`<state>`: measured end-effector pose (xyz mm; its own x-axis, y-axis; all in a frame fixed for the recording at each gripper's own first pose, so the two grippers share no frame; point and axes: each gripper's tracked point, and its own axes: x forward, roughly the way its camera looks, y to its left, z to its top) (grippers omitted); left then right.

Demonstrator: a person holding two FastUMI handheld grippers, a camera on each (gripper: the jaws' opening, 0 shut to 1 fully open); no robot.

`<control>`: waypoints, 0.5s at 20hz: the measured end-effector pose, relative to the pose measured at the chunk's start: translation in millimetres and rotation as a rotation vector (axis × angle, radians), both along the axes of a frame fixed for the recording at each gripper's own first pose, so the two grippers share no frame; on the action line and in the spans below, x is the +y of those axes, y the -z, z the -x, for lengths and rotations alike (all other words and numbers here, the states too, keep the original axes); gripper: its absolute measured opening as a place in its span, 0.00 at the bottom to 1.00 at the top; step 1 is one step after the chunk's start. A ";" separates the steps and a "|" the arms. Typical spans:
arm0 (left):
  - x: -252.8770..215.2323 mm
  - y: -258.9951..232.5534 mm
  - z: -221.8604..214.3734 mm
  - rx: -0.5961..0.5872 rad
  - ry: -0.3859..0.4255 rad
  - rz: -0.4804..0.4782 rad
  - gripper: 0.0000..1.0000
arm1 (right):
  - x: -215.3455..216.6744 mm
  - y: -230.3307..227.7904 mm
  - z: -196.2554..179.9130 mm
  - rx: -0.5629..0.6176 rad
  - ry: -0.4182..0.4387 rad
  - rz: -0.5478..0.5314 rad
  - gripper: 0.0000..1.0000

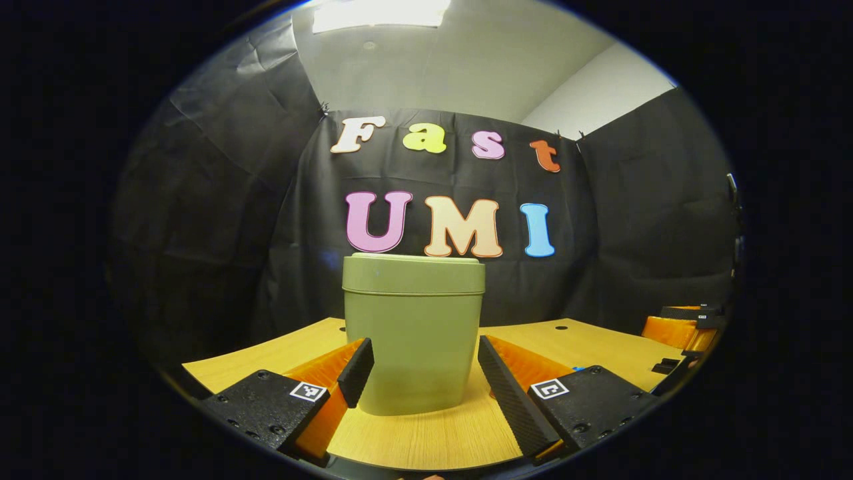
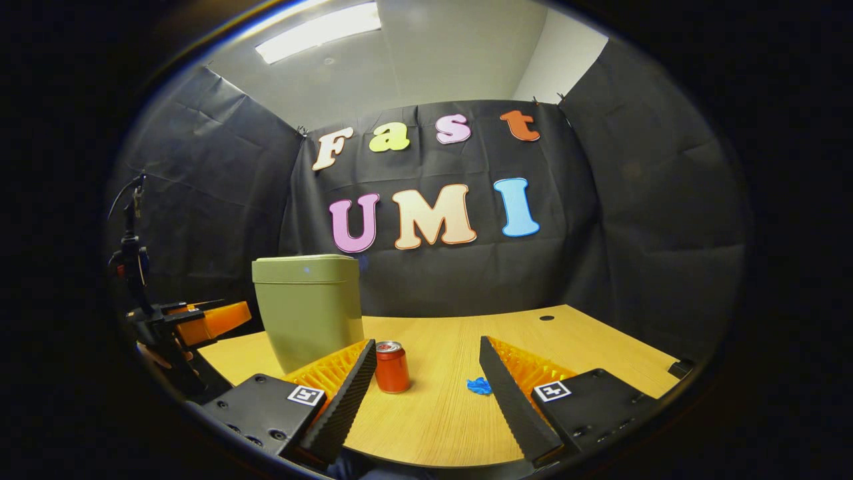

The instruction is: Press the lid of the desktop garbage bin to open it, pick up the crumpled paper on the desktop and throw it into the bin, then pick up the pop can on the desktop and drop it into the bin, and finally close the garbage bin lid.

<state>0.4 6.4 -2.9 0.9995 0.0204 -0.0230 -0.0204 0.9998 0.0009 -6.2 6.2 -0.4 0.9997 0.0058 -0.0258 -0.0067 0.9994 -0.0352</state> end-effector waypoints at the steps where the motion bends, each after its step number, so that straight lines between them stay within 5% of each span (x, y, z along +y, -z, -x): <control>1: -0.2 -0.3 0.4 -0.001 -0.001 0.002 0.95 | 0.0 -0.6 -0.1 0.001 0.000 -0.001 0.98; 7: -1.1 -0.1 -1.5 -0.004 0.010 0.023 0.94 | -2.5 -1.1 2.2 0.007 0.003 0.013 0.98; 9: -1.7 2.5 -2.9 0.007 0.014 0.022 0.82 | -4.1 -1.3 3.0 0.010 0.006 0.009 0.98; 10: -1.3 2.0 -3.5 0.011 0.016 0.021 0.65 | -3.9 -3.0 4.4 0.007 0.005 0.005 0.98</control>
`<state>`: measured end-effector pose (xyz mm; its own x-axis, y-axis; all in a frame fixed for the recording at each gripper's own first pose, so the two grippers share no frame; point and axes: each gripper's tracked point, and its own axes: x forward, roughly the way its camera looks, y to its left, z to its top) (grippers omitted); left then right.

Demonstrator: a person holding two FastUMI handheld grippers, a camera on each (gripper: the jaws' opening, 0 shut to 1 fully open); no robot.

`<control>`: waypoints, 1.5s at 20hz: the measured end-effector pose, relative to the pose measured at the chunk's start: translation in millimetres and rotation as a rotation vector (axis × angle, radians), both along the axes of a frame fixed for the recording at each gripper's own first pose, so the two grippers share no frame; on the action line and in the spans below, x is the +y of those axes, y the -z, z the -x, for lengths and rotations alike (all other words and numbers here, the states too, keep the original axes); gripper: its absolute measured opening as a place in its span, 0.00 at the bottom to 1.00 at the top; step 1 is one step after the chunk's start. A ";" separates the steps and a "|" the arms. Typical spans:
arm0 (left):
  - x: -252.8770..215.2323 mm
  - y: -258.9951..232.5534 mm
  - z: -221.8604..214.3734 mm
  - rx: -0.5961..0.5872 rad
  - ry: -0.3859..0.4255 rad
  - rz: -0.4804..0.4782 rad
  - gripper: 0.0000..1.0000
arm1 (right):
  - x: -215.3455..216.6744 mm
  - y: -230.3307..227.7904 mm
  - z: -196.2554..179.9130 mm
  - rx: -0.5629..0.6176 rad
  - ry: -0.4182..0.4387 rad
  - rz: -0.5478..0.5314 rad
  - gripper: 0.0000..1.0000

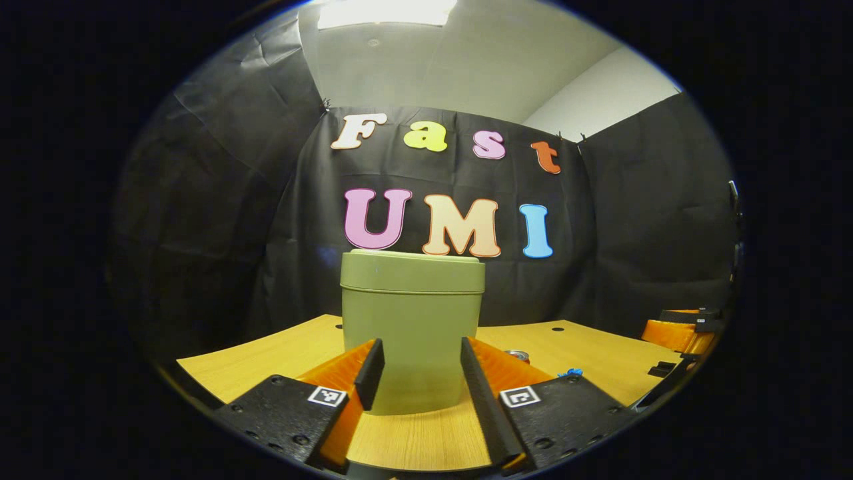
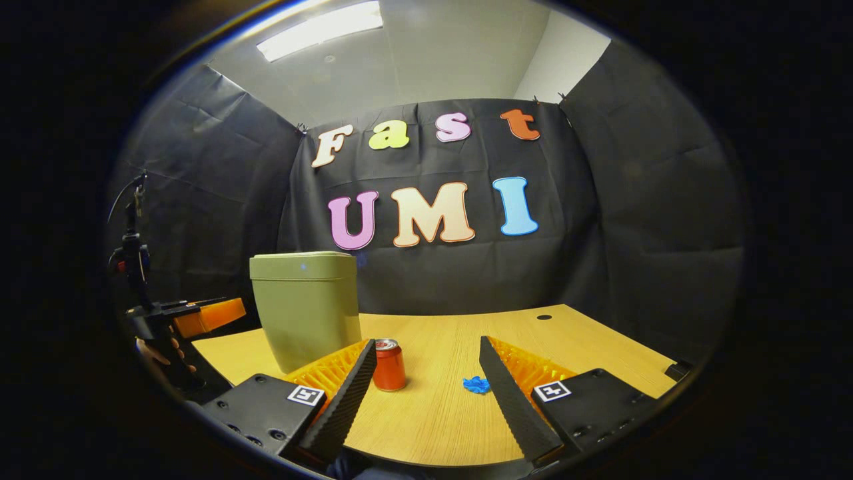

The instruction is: Press the lid of the desktop garbage bin to open it, pick up the crumpled paper on the desktop and throw it into the bin, then pick up the pop can on the desktop and drop it into the bin, and finally close the garbage bin lid.

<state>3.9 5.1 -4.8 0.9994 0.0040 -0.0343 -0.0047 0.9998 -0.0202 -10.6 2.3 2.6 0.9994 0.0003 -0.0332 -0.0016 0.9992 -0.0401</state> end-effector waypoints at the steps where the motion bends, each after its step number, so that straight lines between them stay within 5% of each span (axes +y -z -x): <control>1: -0.1 1.4 0.2 0.008 0.002 -0.004 0.64 | 0.0 -2.2 -0.5 -0.003 -0.001 -0.001 0.98; 3: -2.7 2.7 1.7 0.024 0.015 -0.018 0.53 | -0.9 -4.0 0.7 -0.007 0.000 0.006 0.98; 6: -0.5 2.0 1.6 0.030 0.018 -0.034 0.15 | -7.1 -6.2 3.9 -0.014 0.011 0.014 0.98; 8: 3.8 4.3 -0.6 0.042 0.018 -0.047 0.01 | -11.0 -8.2 4.7 -0.016 0.019 0.010 0.98; 16: -2.4 -44.0 -27.6 0.001 0.091 -0.090 0.00 | -33.9 -2.9 0.7 0.001 0.057 -0.005 0.98; 22: 2.6 -103.4 -72.4 -0.011 0.113 -0.022 0.00 | -36.7 2.6 -1.7 0.019 0.059 0.009 0.98; 30: 11.8 -74.4 -116.9 0.166 0.108 -0.012 0.00 | -41.5 9.5 -3.2 0.046 0.061 0.011 0.95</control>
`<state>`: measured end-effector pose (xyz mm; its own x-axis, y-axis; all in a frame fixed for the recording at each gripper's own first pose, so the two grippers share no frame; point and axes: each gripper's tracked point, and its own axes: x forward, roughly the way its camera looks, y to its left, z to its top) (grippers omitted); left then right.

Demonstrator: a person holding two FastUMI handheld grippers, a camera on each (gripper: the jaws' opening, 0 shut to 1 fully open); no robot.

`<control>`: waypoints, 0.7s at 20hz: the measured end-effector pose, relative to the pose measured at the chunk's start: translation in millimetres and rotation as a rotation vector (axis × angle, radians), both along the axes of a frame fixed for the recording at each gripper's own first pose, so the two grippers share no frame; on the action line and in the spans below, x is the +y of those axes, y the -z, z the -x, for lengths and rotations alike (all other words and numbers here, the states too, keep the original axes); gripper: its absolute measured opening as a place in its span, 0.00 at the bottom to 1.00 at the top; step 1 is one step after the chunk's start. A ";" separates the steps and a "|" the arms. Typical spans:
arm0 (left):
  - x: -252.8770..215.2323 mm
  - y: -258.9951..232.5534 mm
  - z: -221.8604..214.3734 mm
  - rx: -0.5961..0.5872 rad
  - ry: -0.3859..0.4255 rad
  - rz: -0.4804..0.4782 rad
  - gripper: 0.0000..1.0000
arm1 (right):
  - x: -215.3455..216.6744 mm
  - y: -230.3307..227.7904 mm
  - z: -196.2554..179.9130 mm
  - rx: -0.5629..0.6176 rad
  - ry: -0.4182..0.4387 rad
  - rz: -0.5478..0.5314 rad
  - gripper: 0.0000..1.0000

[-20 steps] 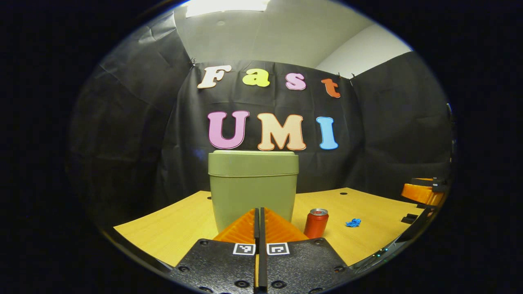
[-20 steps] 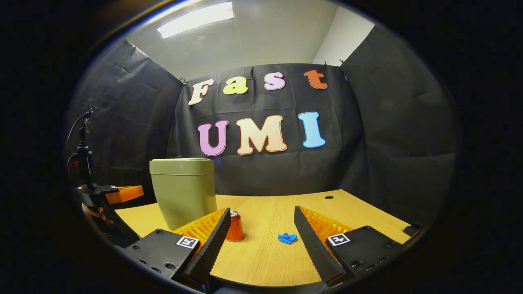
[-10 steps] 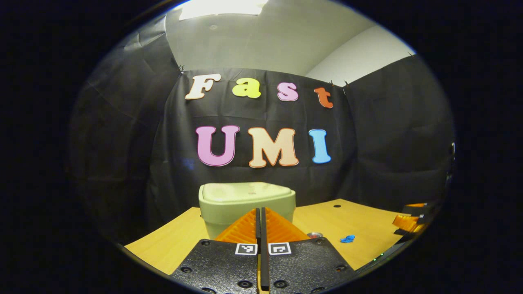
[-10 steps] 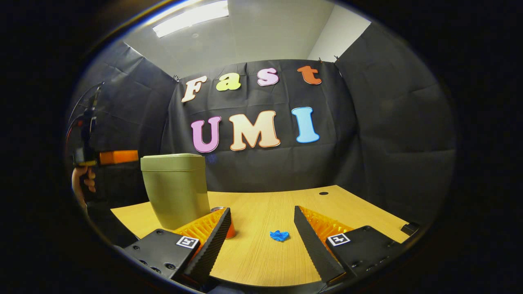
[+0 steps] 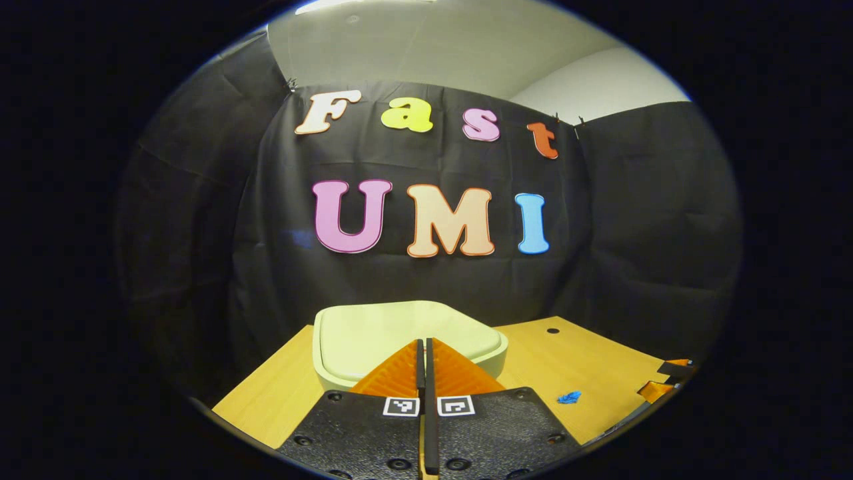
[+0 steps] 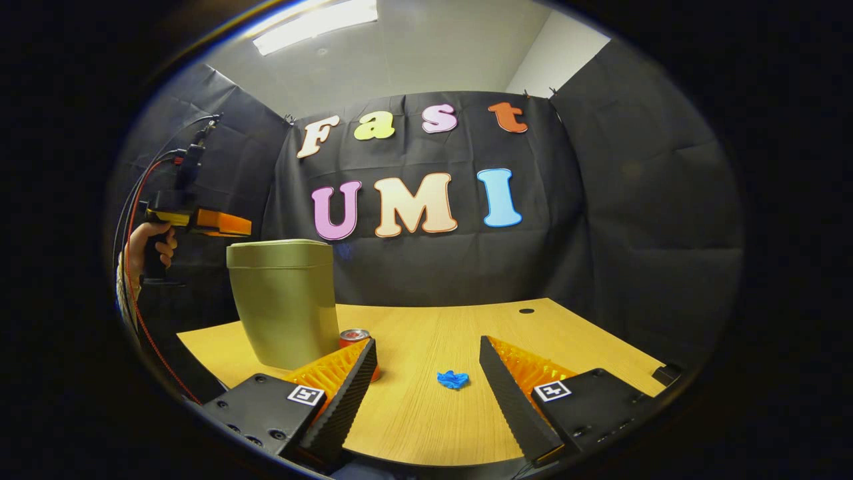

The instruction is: Press the lid of the desktop garbage bin to open it, pick up the crumpled paper on the desktop and throw it into the bin, then pick up the pop can on the desktop and drop it into the bin, and finally close the garbage bin lid.

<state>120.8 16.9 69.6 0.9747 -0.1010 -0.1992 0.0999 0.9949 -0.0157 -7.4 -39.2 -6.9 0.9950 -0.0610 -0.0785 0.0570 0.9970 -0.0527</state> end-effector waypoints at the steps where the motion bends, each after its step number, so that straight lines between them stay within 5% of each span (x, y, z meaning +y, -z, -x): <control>1: 0.6 5.3 -1.5 0.013 0.000 0.008 0.00 | -1.0 -0.1 0.3 0.002 0.001 -0.004 0.95; 14: 1.3 17.1 -1.9 0.048 0.010 -0.012 0.00 | 12.5 4.4 -0.6 0.016 -0.025 -0.002 0.98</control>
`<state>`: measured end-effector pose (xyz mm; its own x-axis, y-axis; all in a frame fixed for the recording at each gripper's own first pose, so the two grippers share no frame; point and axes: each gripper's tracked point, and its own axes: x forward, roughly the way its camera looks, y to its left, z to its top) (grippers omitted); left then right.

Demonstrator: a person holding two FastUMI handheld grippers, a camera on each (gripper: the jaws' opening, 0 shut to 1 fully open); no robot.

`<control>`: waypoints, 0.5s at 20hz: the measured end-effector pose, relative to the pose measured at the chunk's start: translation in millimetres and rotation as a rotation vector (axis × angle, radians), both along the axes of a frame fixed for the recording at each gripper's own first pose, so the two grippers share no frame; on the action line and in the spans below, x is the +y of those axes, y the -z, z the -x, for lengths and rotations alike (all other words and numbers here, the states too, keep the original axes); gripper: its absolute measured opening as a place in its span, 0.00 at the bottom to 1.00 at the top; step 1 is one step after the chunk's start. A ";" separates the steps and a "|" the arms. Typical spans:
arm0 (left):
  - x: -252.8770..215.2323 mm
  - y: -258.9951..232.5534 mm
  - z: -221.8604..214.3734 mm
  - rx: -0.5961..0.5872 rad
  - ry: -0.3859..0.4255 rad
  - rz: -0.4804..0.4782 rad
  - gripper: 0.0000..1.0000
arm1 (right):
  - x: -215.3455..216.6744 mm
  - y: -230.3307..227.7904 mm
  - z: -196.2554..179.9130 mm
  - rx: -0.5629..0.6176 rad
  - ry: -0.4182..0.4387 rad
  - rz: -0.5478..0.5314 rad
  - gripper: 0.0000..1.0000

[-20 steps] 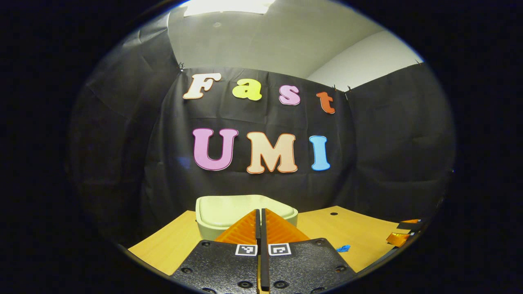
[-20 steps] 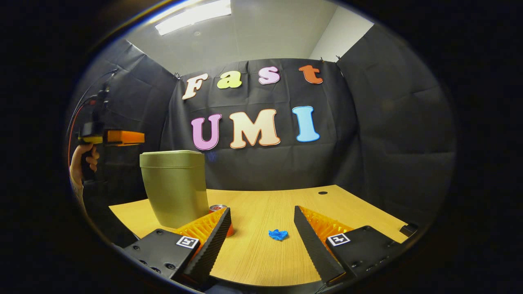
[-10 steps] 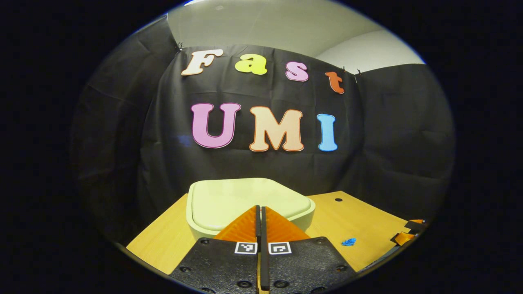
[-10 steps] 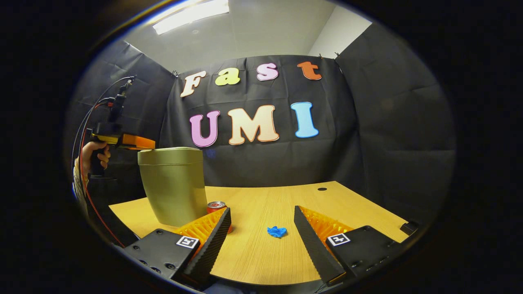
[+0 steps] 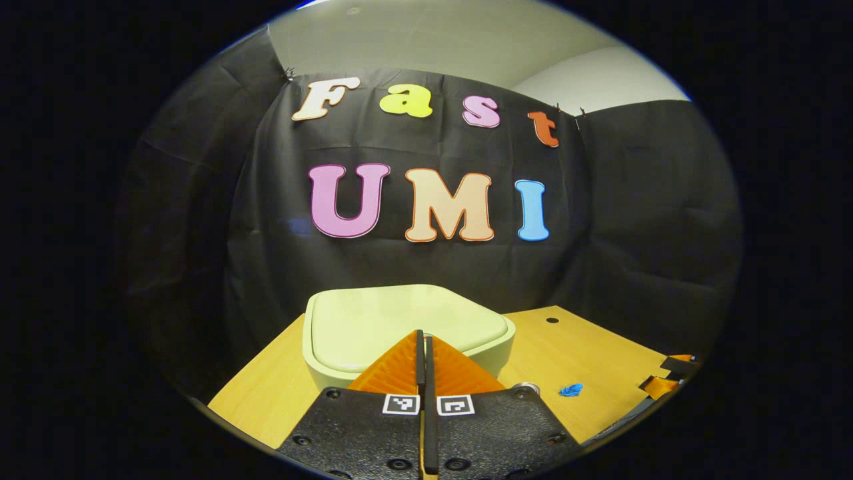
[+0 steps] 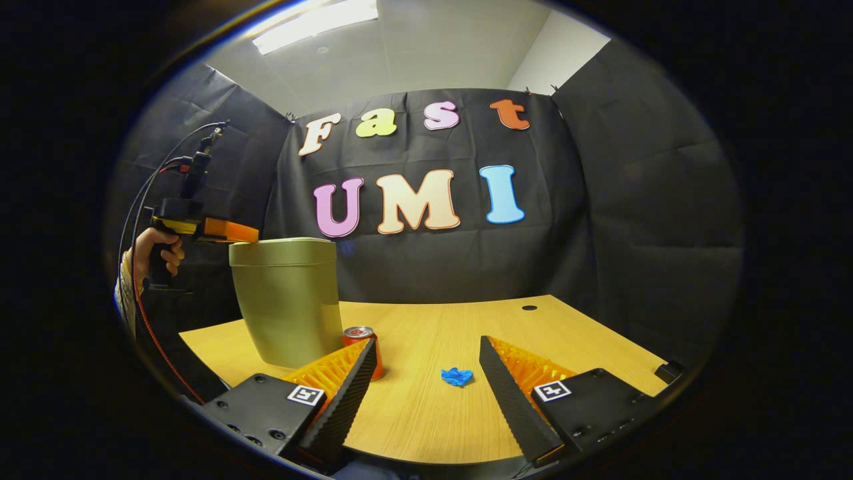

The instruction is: Press the lid of the desktop garbage bin to open it, pick up the crumpled paper on the desktop and throw it into the bin, then pick up the pop can on the desktop and drop it into the bin, and finally close the garbage bin lid.

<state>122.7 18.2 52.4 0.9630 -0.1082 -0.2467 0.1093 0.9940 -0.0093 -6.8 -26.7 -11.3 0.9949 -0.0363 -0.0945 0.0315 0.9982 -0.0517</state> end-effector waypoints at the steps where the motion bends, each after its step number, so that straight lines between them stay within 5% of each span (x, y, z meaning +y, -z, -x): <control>1: -0.4 -0.1 -0.4 0.006 0.000 -0.007 0.00 | 3.3 -0.2 -0.1 0.001 -0.008 0.001 0.98; 10: 1.1 -10.1 -2.8 0.011 0.005 -0.031 0.00 | 2.3 -8.4 5.4 -0.020 -0.009 0.018 0.98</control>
<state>125.5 19.3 62.6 0.9599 -0.1049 -0.2601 0.1140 0.9933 0.0204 -12.2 -24.4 -2.9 0.9969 -0.0284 -0.0736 0.0233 0.9974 -0.0687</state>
